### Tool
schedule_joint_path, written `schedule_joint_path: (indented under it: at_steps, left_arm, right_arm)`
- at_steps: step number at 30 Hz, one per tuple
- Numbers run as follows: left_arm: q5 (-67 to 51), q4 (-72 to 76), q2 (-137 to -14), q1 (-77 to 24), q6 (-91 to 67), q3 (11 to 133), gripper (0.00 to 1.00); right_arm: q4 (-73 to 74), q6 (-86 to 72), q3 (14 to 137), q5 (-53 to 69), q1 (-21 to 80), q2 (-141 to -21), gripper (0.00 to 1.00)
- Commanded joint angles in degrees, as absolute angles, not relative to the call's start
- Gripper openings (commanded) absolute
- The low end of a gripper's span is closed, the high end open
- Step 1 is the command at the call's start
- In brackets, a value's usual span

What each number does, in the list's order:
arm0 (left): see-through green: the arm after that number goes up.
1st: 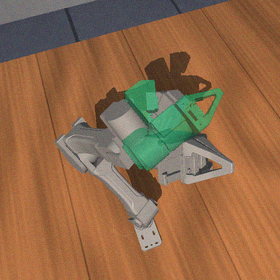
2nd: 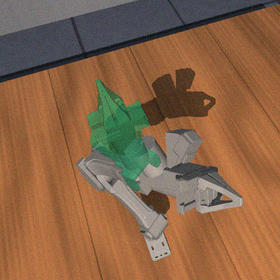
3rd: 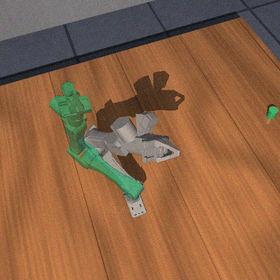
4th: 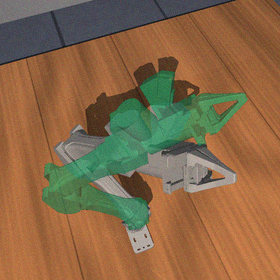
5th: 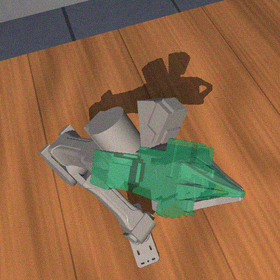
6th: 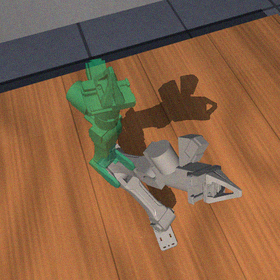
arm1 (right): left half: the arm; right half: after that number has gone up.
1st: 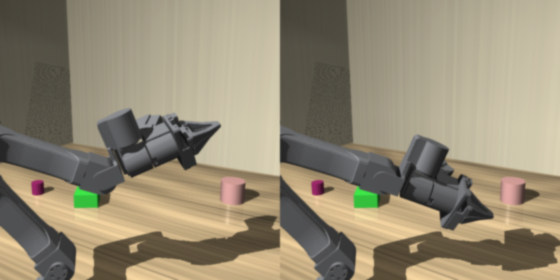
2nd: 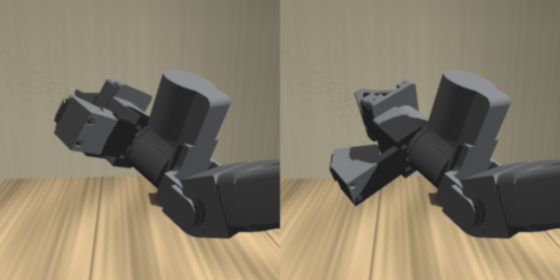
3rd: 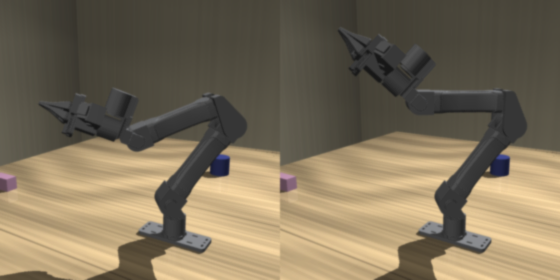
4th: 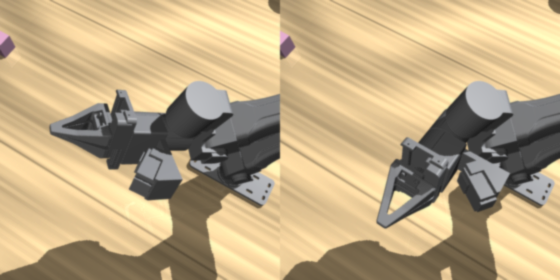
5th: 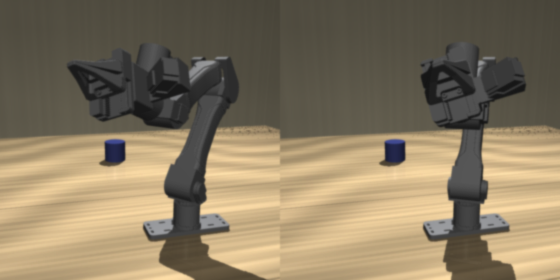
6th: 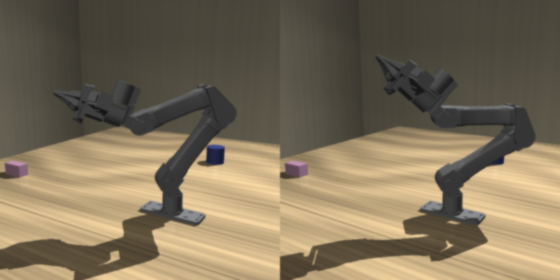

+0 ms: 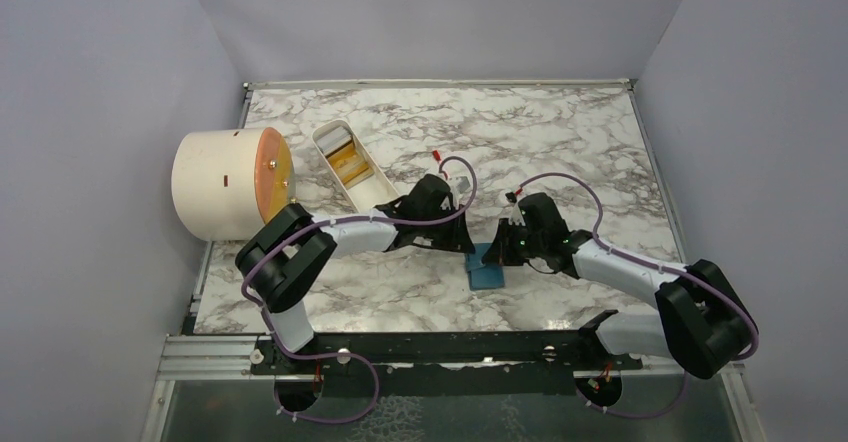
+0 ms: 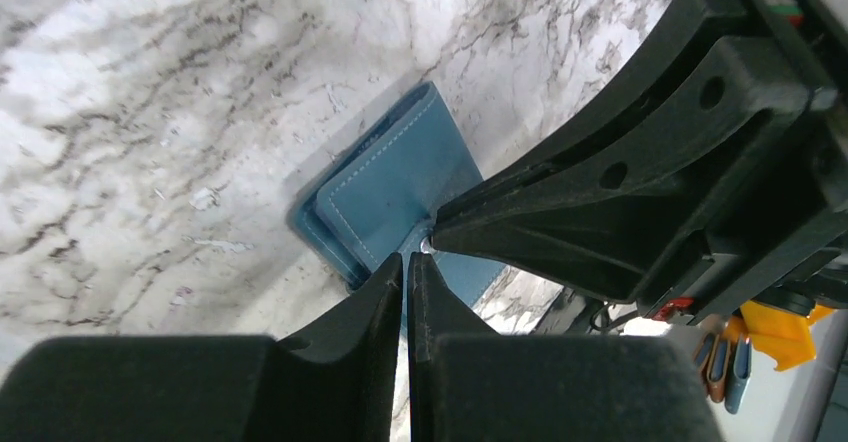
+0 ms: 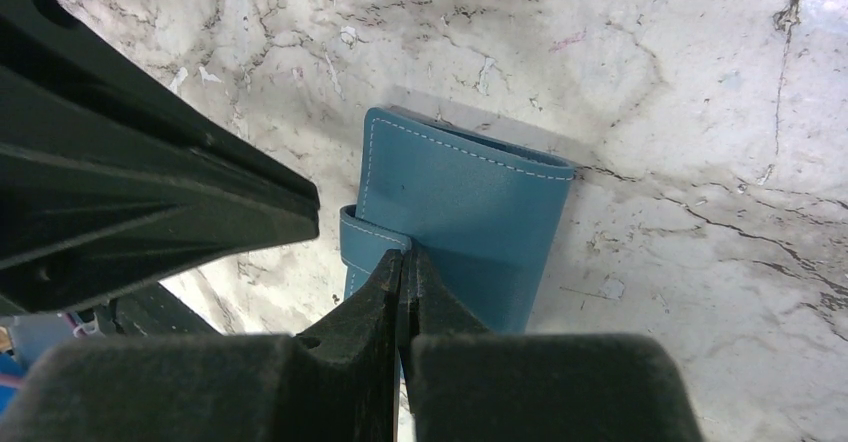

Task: Put the credit cards into the card holder
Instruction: Close the card holder at the center of the board.

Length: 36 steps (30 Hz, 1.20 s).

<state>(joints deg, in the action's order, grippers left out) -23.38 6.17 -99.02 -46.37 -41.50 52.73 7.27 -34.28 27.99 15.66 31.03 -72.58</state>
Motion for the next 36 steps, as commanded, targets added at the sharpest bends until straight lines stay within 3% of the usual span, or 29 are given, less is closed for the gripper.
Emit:
schedule_joint_path:
  at_steps: [1,23,31,36]
  left_arm:
    - [-25.32,9.11,-98.09,-47.89,-43.80,50.79,0.09]
    - [-23.01,10.55,-102.08,-50.80,-44.39,50.79,0.05]
    - [-22.09,9.70,-103.52,-51.03,-43.97,51.03,0.05]
    - [-21.09,8.13,-103.36,-51.11,-43.23,51.53,0.05]
  right_arm:
    - [10.42,-32.41,26.00,12.57,30.85,-72.01,0.01]
    - [10.03,-33.38,24.93,13.33,30.91,-70.82,0.01]
    - [12.10,-33.92,25.77,12.92,30.85,-69.54,0.07]
    - [12.15,-33.84,26.02,12.74,30.84,-69.95,0.04]
